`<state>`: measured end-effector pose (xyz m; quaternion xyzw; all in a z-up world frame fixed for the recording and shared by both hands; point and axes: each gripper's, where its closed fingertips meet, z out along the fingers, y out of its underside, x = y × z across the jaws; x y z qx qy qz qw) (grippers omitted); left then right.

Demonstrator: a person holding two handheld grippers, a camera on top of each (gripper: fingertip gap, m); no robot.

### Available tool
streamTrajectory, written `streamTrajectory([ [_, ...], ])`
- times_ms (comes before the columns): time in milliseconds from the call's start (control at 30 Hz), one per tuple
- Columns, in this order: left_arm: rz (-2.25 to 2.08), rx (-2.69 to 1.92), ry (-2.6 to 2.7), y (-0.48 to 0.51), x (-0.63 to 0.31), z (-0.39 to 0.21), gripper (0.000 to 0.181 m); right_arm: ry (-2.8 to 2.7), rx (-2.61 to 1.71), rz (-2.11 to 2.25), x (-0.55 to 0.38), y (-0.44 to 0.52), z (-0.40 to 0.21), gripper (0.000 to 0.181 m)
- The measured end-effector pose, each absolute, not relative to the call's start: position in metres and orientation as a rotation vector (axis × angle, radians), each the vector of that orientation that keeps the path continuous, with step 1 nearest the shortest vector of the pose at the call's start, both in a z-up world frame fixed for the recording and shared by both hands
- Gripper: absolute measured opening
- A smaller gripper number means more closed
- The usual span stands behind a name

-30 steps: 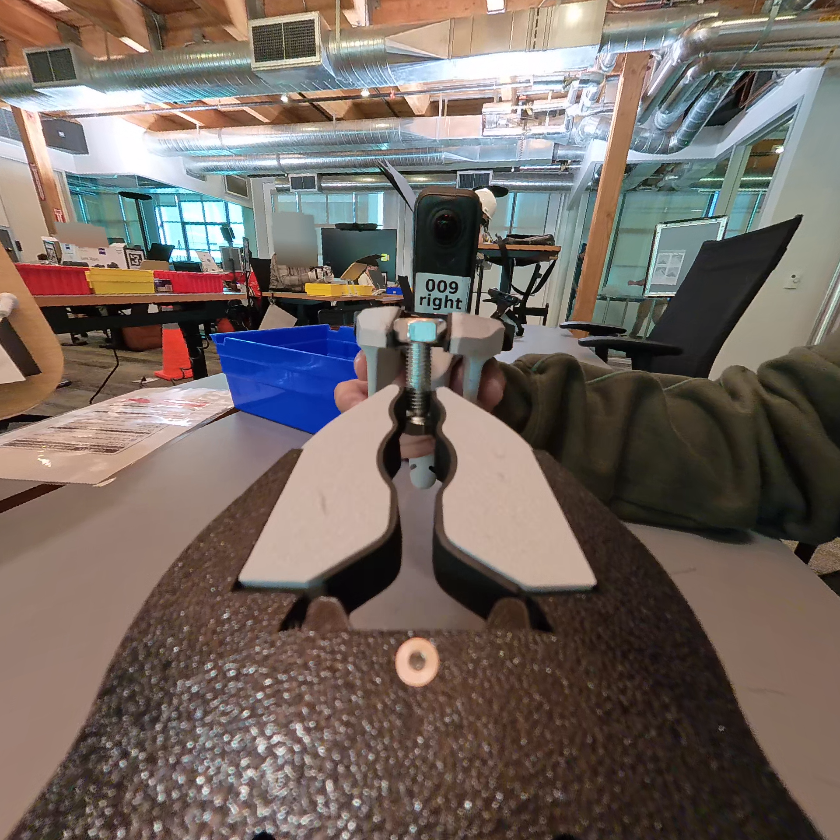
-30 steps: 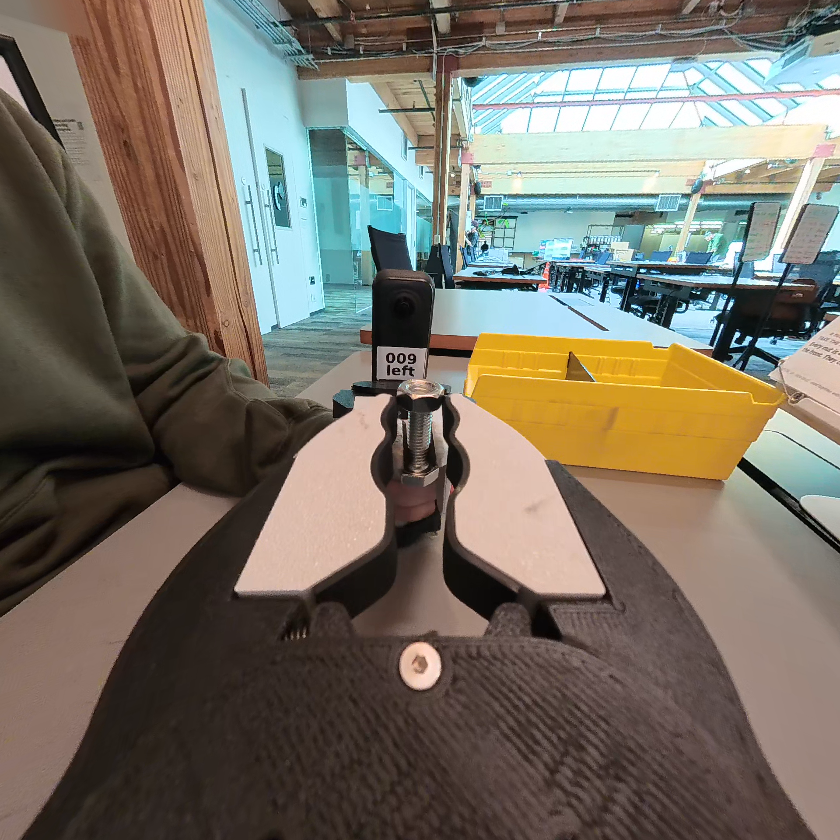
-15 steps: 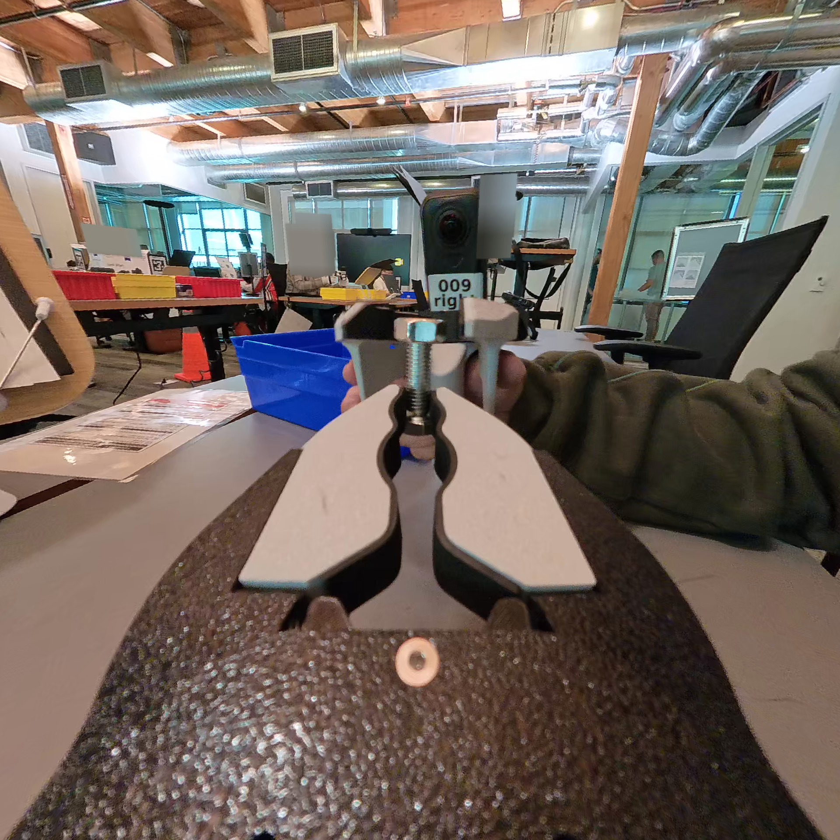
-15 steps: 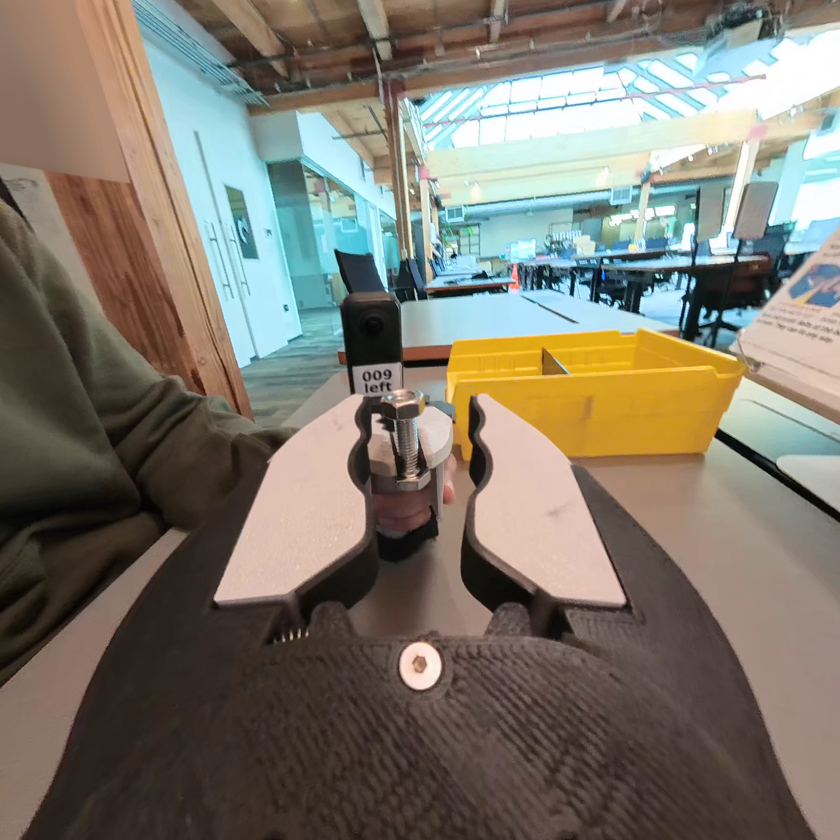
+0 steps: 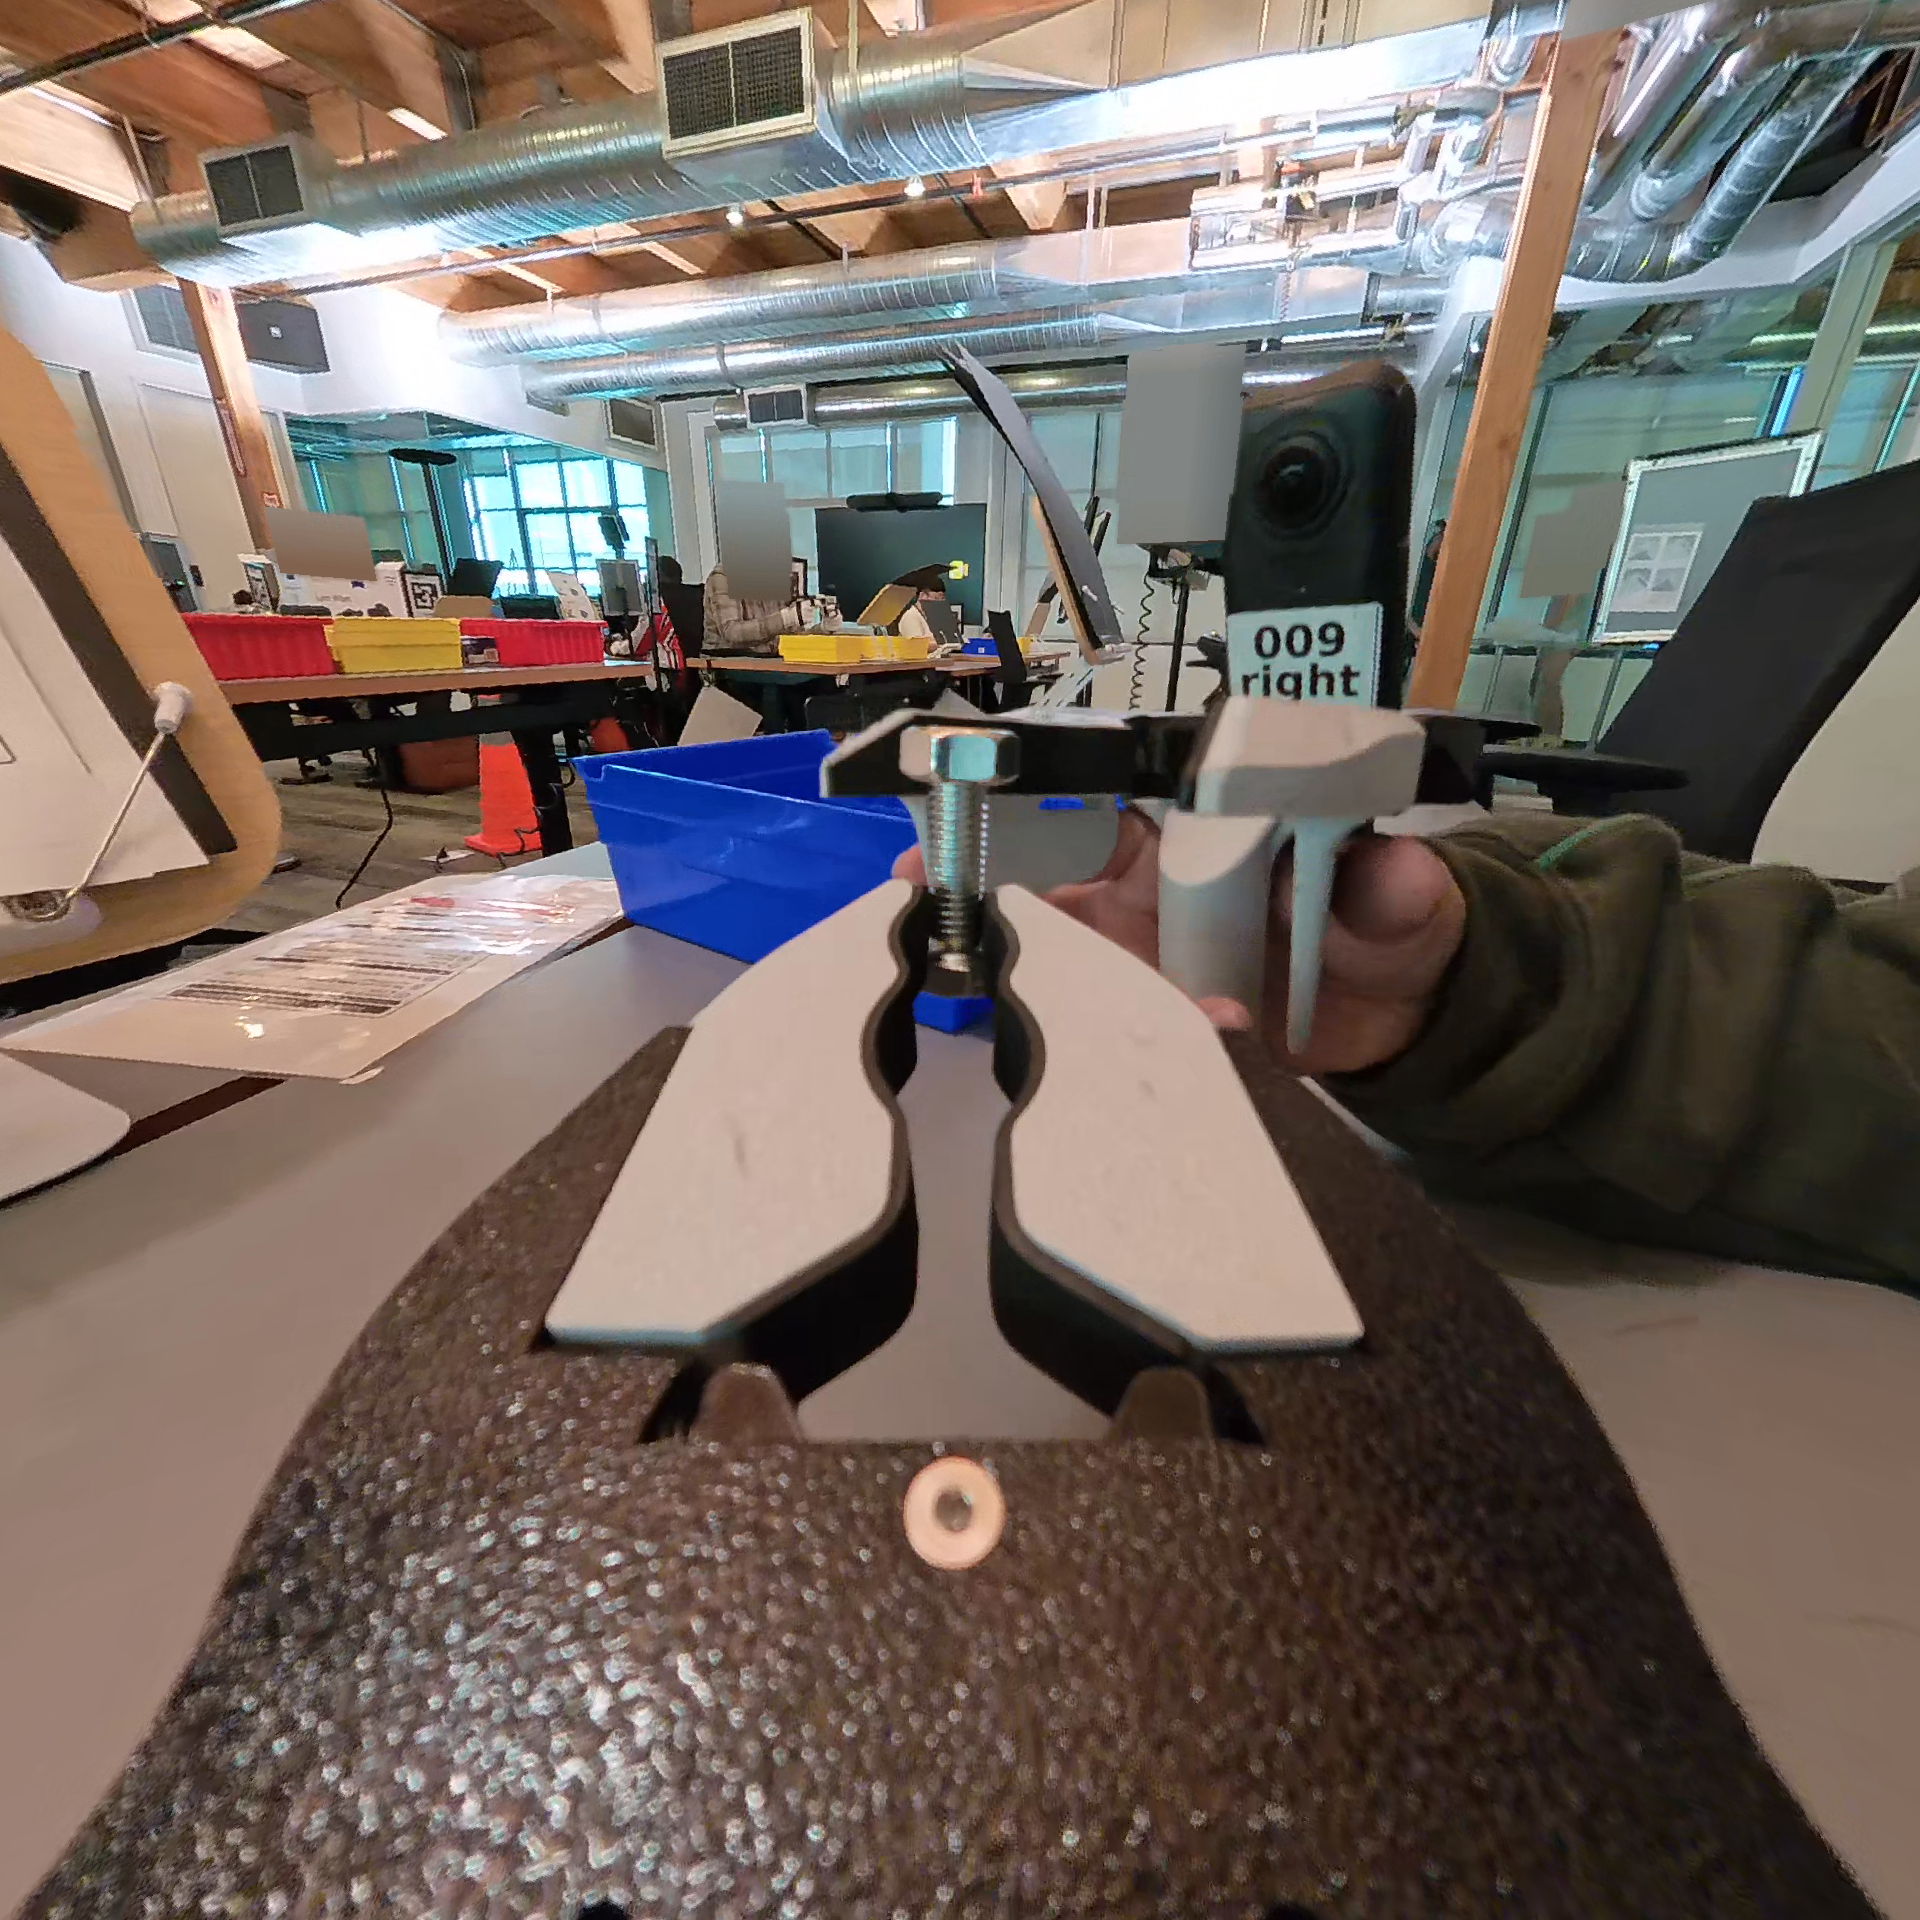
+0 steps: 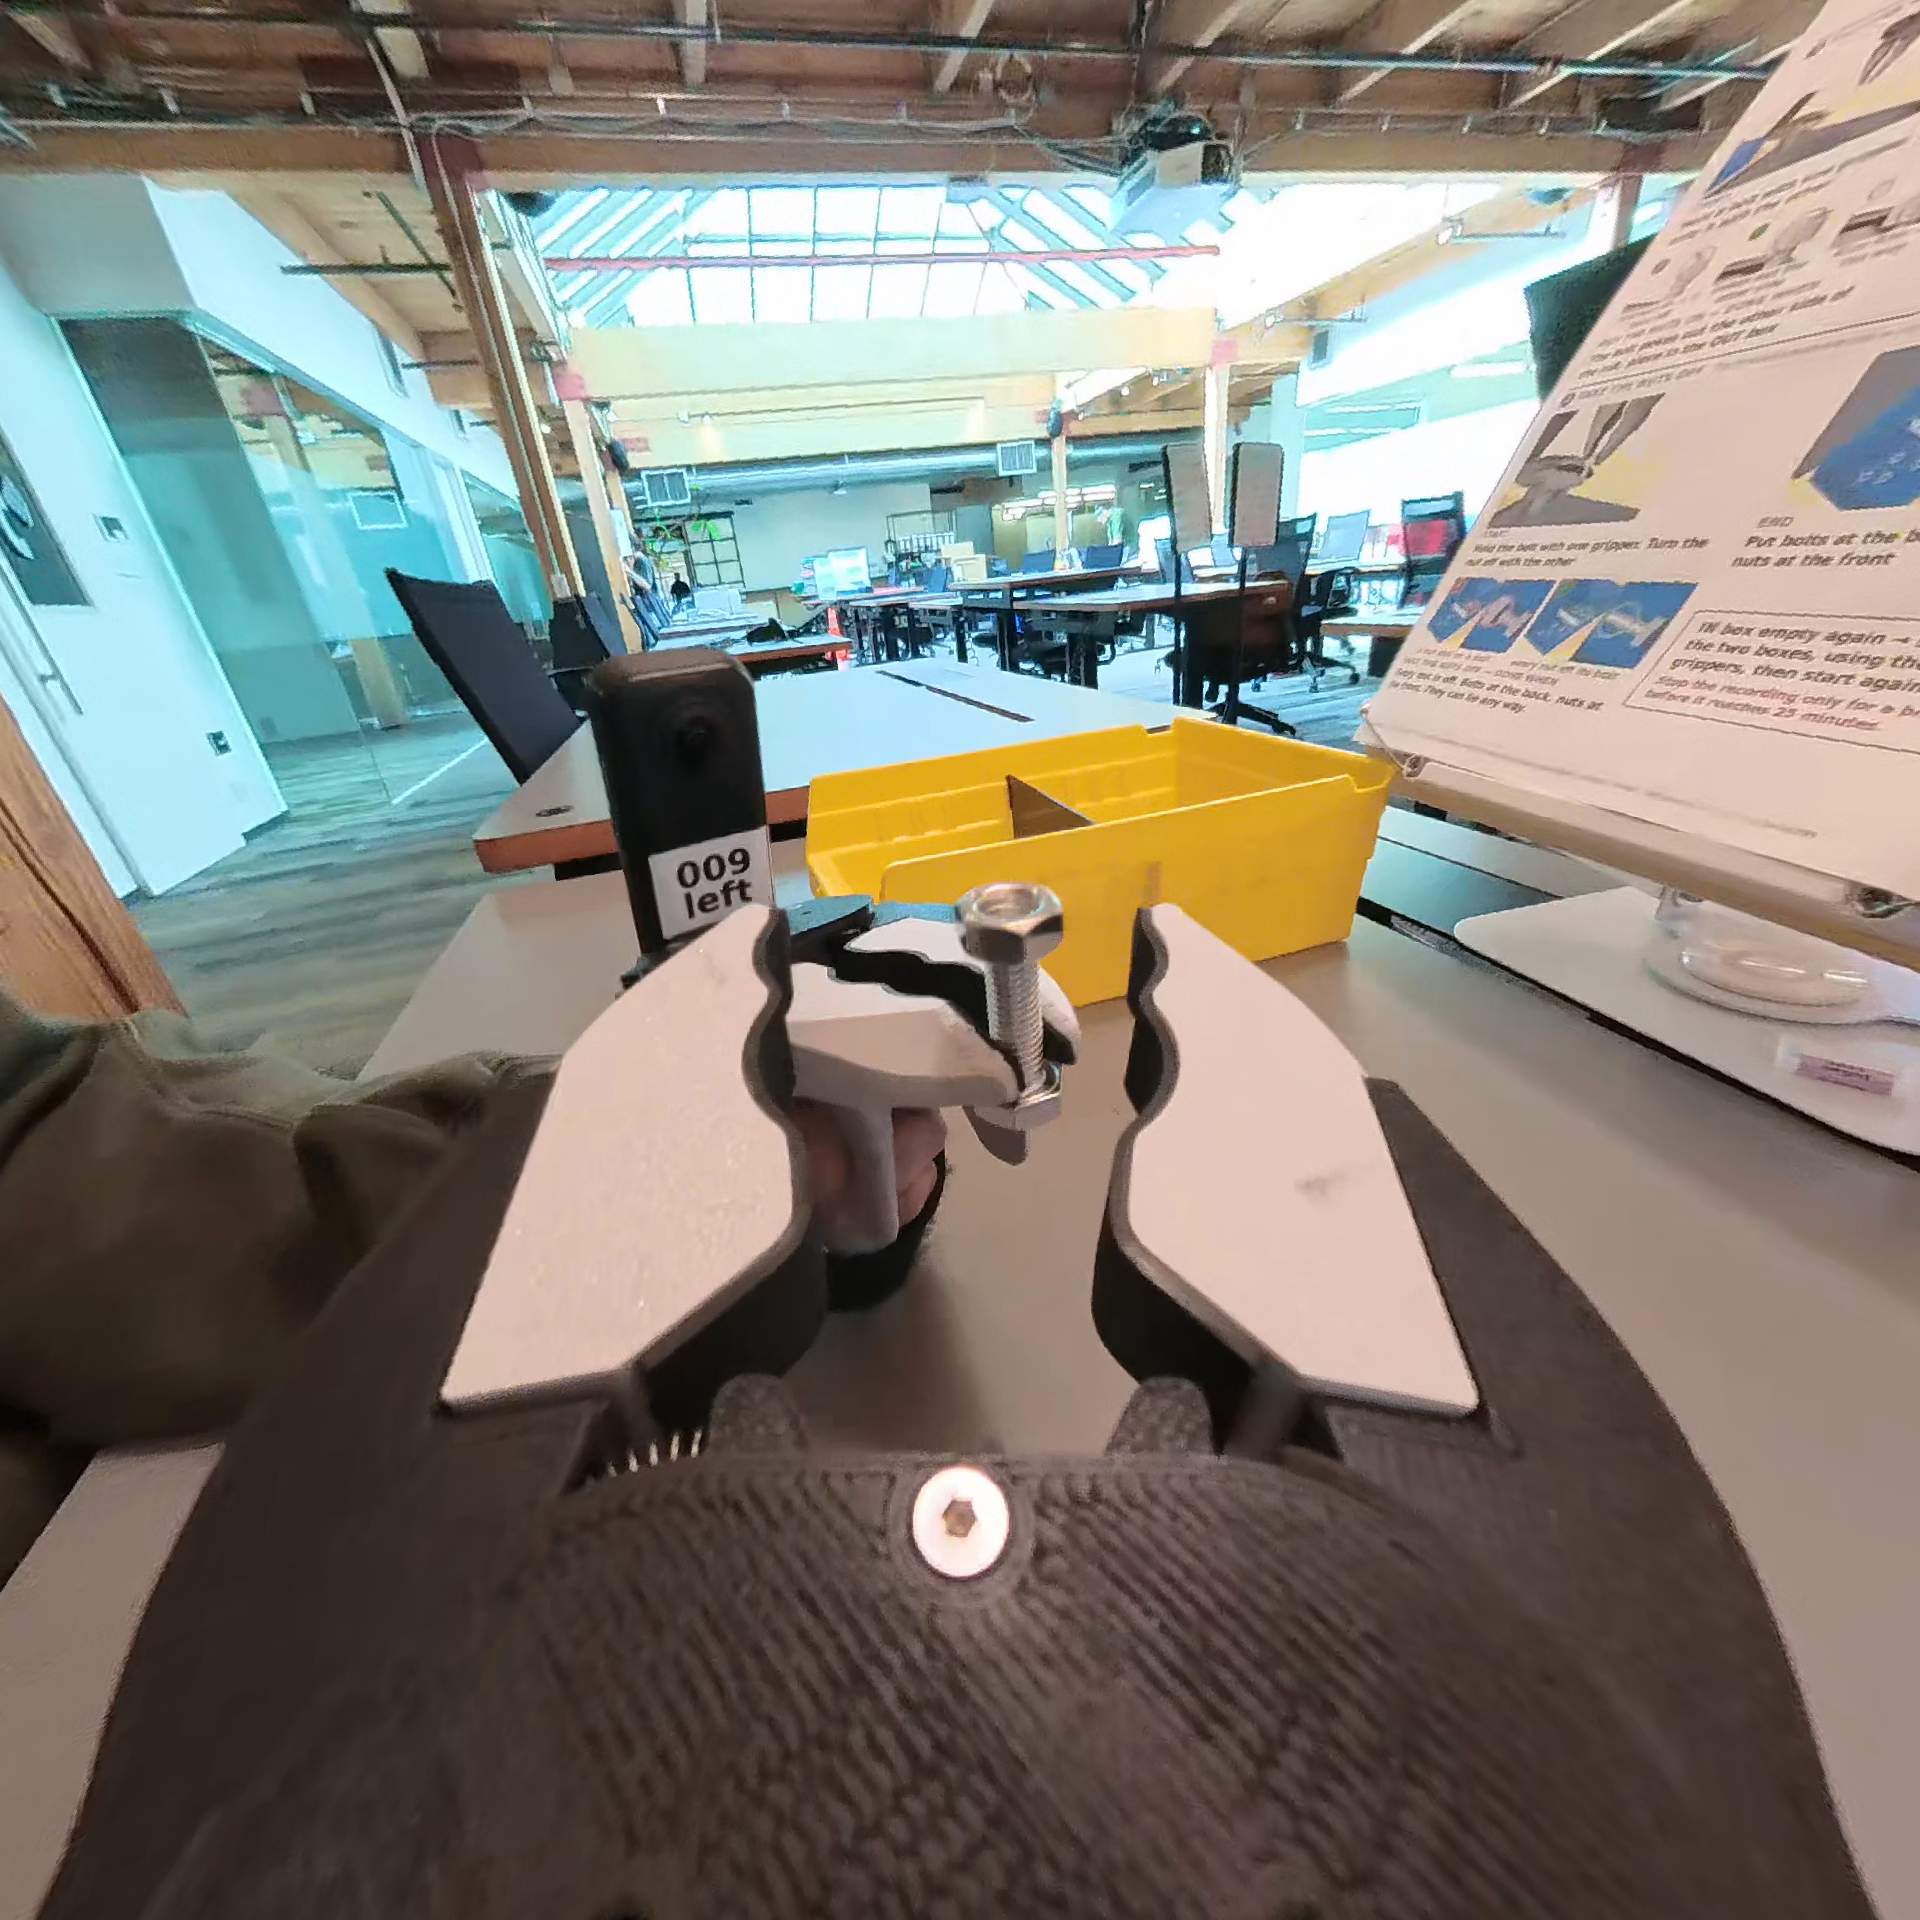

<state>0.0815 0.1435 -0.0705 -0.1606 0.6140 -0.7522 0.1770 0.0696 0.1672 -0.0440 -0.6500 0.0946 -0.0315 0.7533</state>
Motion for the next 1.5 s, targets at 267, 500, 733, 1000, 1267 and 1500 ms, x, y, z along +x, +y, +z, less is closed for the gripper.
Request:
streamTrajectory([
  [267,-2.125,-0.473,1.738,0.144,0.083,-0.072,0.009,0.178,-1.417,-0.074,0.063,0.171,-0.042,0.056],
  [500,-2.126,-0.493,1.732,0.145,0.085,-0.071,0.009,0.185,-1.421,-0.074,0.064,0.17,-0.042,0.054],
  [733,-2.117,-0.515,1.736,0.147,0.087,-0.074,0.009,0.188,-1.44,-0.09,0.066,0.169,-0.045,0.051],
  [1000,-2.129,-0.522,1.757,0.146,0.087,-0.075,0.009,0.205,-1.426,-0.113,0.072,0.164,-0.043,0.052],
  [1267,-2.105,-0.538,1.749,0.148,0.089,-0.076,0.009,0.193,-1.441,-0.125,0.07,0.167,-0.044,0.049],
  [1500,-2.087,-0.583,1.725,0.156,0.095,-0.076,0.009,0.172,-1.461,-0.134,0.069,0.165,-0.046,0.044],
])
